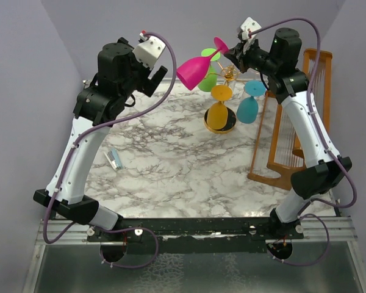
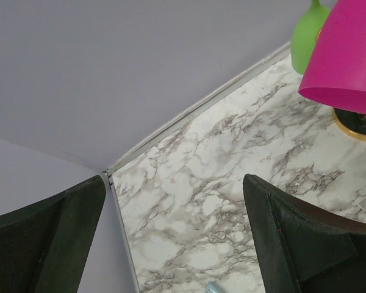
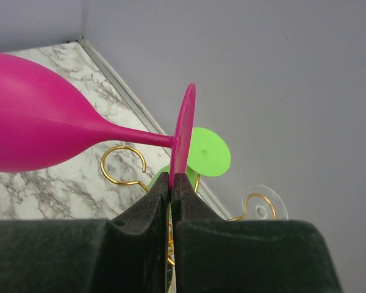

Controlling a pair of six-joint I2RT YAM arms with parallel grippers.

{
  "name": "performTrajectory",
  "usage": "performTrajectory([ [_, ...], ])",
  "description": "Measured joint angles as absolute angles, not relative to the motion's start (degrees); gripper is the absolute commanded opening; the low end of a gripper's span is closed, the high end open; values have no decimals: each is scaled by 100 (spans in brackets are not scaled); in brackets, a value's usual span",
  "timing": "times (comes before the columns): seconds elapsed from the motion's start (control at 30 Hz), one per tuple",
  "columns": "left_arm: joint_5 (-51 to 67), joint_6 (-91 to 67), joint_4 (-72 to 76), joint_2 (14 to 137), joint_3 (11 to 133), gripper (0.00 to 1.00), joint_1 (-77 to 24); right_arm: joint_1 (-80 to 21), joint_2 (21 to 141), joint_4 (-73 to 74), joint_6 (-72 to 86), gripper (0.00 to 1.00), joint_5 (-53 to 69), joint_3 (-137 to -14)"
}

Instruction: Place the wine glass upside down on the wine glass rack

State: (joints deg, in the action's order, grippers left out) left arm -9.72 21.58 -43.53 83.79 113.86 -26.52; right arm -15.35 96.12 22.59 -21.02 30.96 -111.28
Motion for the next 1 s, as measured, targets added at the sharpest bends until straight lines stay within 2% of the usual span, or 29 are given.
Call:
performTrajectory([
  [0.43, -1107, 2163, -4283, 8221, 11375, 99, -2390, -2178, 10210, 2456, -3356, 1, 2755, -11734],
  [0.73, -1105, 2185, -4283, 8219, 11375, 99, -2373, -2904, 10659, 2329, -4027, 1, 1540, -11738],
  [1.0, -1098, 2228, -4285, 8219, 11375, 99, -2373, -3039, 10822, 1966, -4541, 1, 624, -11653],
])
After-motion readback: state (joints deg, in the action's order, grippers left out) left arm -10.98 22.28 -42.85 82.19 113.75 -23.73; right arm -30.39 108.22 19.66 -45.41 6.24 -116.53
